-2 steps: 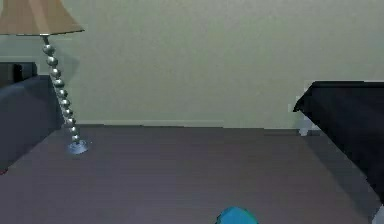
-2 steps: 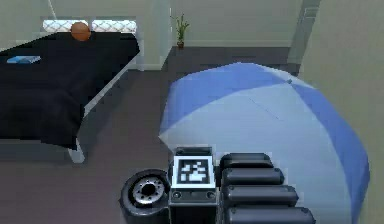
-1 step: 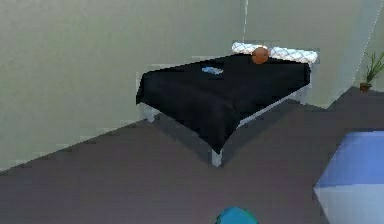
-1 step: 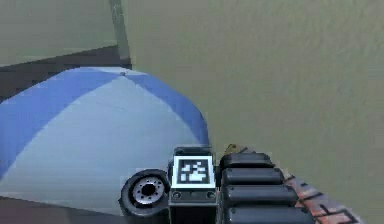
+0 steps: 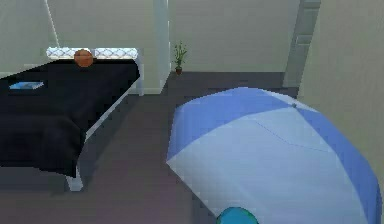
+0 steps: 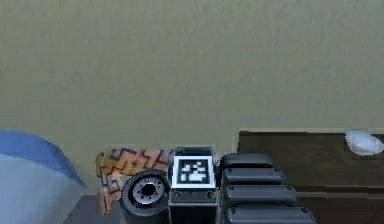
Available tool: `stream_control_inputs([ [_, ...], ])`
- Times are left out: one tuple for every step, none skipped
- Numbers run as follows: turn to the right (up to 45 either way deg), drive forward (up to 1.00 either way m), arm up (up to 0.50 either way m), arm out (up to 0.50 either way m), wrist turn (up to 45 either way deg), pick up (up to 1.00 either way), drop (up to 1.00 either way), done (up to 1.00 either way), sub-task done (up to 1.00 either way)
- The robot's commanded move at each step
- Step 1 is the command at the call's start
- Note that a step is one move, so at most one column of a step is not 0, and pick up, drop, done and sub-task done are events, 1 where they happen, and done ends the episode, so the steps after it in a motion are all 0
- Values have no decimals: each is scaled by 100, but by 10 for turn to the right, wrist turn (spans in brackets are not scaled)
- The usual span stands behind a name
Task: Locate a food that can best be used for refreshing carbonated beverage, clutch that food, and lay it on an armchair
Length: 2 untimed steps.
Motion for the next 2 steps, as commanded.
stream_control_inputs([
  [180,0,0,0,0,0,0,0,0],
  [0,15,0,0,0,0,0,0,0],
])
